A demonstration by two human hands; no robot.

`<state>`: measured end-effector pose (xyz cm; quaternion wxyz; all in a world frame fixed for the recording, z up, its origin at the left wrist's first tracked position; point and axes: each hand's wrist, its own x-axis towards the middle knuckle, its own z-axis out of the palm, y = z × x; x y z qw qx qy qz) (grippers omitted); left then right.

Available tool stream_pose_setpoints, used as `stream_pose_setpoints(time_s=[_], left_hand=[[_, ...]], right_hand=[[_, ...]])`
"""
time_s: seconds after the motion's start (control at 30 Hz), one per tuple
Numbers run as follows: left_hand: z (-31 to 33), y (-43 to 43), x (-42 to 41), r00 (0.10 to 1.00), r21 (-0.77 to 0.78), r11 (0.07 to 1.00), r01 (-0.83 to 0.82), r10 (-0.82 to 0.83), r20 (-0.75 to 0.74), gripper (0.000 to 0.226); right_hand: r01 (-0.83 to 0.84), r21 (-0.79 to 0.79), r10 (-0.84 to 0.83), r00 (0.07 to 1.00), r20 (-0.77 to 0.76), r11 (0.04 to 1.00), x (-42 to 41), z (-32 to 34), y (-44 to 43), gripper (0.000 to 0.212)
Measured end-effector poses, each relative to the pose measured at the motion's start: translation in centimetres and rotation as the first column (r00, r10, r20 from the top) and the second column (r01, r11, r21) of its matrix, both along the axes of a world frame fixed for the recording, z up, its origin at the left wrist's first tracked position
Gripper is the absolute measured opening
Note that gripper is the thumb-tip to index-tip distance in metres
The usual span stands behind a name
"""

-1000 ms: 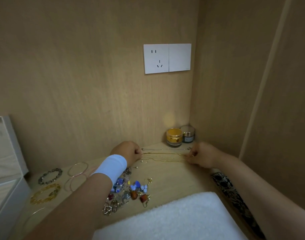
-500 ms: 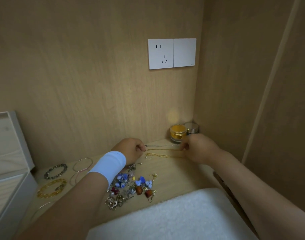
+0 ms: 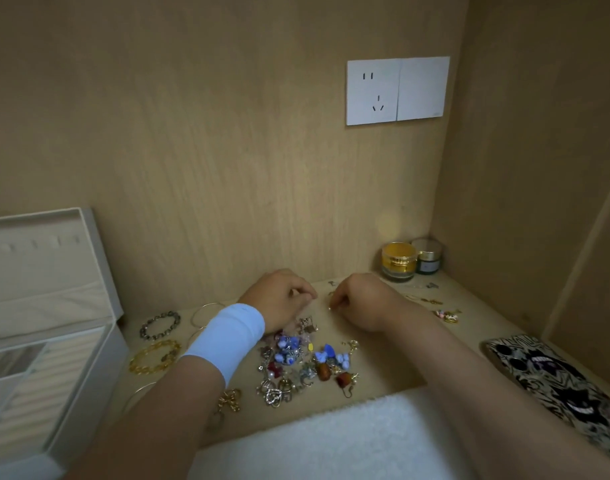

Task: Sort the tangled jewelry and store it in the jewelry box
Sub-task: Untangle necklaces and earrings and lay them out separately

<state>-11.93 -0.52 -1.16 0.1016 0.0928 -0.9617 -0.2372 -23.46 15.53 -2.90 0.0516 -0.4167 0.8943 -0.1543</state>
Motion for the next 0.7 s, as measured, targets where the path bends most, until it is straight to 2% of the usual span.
stream_pose_setpoints(time_s=[0.17,0.3,0.43,0.5,0.6,0.7], left_hand=[[0.5,-2.3,1.0,0.99,0.071,0.988,-0.137,0.139,-0.019,0.019],[-0.8,-2.7,0.9,0.989,-0.03,0.99,-0.135,0.137,0.054,0.027],[-1.7,-2.3,0.2,0.982,-0.172,0.984,-0.049,0.078,0.171,0.03],[-1.7,-2.0,0.2,0.981,-0.126,0.992,-0.031,0.054,0.184,0.032],[-1.0,-2.3,0.9,0.991,0.045,0.997,-0.07,0.065,0.115,0.036],[-0.2,-3.9,2.3,0.988,0.107,0.983,-0.152,0.148,0.049,0.034]], right_hand=[[-0.057,-0.009,0.057,0.997,0.058,0.998,0.2,0.1,-0.3,0.03],[-0.045,-0.01,0.045,0.999,0.012,0.999,0.3,-0.4,-1.0,0.038],[-0.107,0.001,0.107,0.994,0.027,0.994,1.0,-0.2,-1.4,0.038],[-0.135,-0.034,0.137,0.988,0.071,0.99,1.3,0.1,-1.2,0.034],[-0.146,-0.092,0.159,0.976,0.148,0.985,1.5,0.4,-0.9,0.028],[-0.128,-0.078,0.137,0.982,0.127,0.989,1.5,0.3,-1.0,0.038]])
